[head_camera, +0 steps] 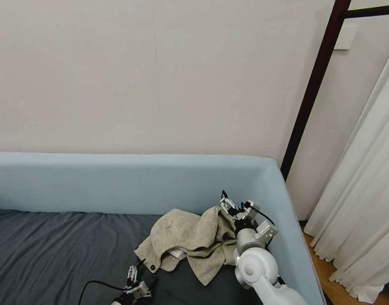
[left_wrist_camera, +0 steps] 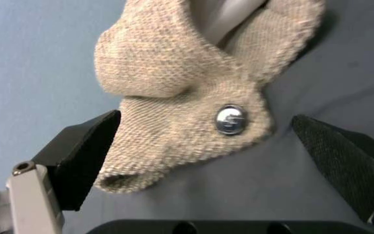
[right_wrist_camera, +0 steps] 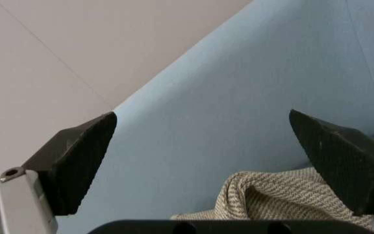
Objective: Pick up the clothes from the sofa and hang them on the clothes hanger.
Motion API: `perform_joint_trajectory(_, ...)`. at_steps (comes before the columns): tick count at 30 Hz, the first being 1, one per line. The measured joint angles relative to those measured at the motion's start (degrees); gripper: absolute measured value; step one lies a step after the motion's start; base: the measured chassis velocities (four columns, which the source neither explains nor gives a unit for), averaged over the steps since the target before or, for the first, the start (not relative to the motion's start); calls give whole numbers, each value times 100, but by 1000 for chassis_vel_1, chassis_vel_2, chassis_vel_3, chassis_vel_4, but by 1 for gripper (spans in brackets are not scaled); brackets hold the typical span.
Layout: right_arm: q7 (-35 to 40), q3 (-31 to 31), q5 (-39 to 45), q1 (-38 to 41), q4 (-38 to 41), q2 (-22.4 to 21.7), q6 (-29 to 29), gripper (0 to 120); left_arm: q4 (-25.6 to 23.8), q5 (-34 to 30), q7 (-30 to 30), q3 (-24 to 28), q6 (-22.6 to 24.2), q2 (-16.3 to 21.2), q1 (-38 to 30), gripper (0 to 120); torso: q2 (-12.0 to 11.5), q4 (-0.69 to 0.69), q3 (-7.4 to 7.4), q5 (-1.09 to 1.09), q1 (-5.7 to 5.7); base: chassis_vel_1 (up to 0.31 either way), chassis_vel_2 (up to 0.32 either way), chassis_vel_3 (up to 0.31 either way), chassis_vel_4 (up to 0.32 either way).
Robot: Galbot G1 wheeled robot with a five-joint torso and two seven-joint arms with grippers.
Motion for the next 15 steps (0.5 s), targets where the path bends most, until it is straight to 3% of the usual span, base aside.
perform_joint_trajectory(15,32,29,22,-40,8,-3,-18,100,115,-307,-397,488,331,-16,-241,100,0,0,0,0,0,0,0,0,0)
